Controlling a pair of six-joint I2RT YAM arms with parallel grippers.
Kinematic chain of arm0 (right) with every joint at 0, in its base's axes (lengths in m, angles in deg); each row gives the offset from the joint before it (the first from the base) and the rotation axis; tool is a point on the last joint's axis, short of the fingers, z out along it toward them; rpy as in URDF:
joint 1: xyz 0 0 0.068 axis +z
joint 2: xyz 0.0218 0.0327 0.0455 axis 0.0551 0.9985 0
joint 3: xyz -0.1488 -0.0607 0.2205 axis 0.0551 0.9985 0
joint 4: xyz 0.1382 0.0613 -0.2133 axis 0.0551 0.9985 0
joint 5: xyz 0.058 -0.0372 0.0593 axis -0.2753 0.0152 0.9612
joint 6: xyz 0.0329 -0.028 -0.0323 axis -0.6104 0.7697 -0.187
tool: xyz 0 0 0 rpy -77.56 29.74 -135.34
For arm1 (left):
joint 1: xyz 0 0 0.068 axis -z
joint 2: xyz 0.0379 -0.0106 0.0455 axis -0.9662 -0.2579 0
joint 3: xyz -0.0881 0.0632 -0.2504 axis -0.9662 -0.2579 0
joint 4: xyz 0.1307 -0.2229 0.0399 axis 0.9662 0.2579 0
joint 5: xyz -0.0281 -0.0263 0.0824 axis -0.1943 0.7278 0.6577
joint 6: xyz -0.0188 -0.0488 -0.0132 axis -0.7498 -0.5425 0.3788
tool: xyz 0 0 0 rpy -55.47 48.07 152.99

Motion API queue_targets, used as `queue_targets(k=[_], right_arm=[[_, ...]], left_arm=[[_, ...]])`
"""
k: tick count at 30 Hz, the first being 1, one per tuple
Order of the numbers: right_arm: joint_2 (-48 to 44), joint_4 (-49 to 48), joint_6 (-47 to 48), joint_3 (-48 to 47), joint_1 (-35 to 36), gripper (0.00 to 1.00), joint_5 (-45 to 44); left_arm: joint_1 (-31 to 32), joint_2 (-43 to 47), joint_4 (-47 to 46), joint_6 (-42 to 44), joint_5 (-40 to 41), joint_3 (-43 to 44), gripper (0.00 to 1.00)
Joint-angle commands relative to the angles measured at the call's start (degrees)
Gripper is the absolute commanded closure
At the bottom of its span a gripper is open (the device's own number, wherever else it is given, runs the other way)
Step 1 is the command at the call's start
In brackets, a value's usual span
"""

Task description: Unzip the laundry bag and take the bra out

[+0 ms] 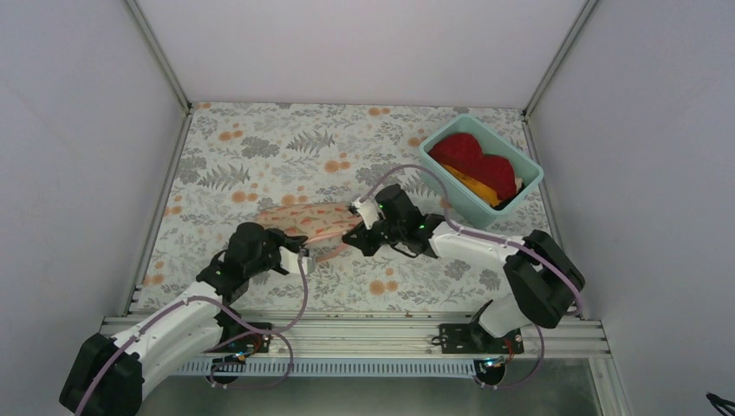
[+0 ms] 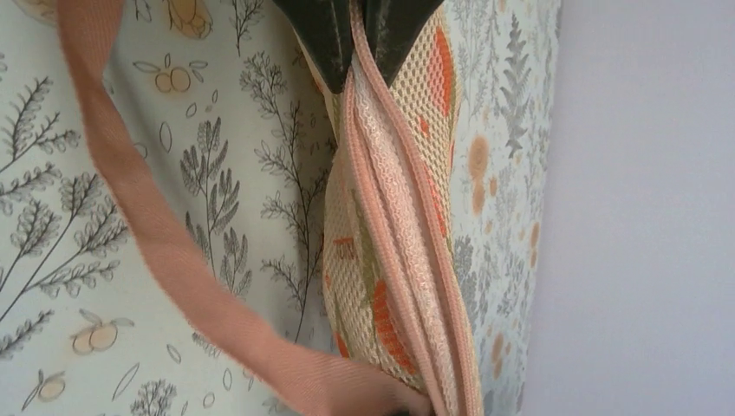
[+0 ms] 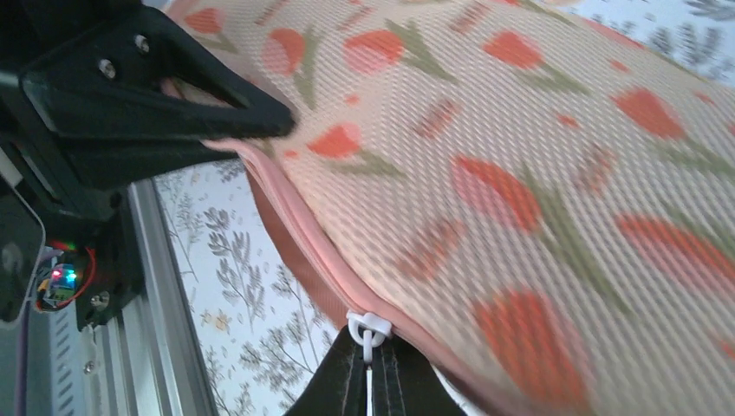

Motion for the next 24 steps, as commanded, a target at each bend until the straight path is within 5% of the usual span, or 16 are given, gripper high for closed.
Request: queue_targets(k=[1,12,13,15,16,21,24], right_arm=[[-4.66,3.44,-0.17,3.30,-3.14,0.96,-1.82],[-2.91,4.36,0.81,4.07,-3.80,0.96,-1.03],[-2.12,3.32,0.81,3.48,-2.31,0.96,-0.40],[-0.65,1.41,0.97,2.24,-0.05,0.96,1.11],[0.11,0.61,0.95,1.36,0.86,0.96,1.65],[4.59,-1.28,1.09,-3.70,4.14,0.96,3.32],[6.27,-2.13,1.25,-5.58,5.44,0.96,4.56]], left_arm=[[-1.37,1.16,0.69,3.01,3.06,-1.22,0.98],[-11.39,1.14,-3.43,5.95,1.64,-3.12,0.97],[-12.72,0.67,-3.86,5.85,1.04,-2.95,0.84],[-14.52,0.22,-1.36,5.03,-1.14,-1.67,0.22],[-14.73,0.49,2.01,5.00,-2.96,-0.36,0.04],[-13.19,2.72,26.48,11.27,-23.10,10.02,0.00],[-6.30,4.24,25.51,1.86,-24.09,10.56,0.00]])
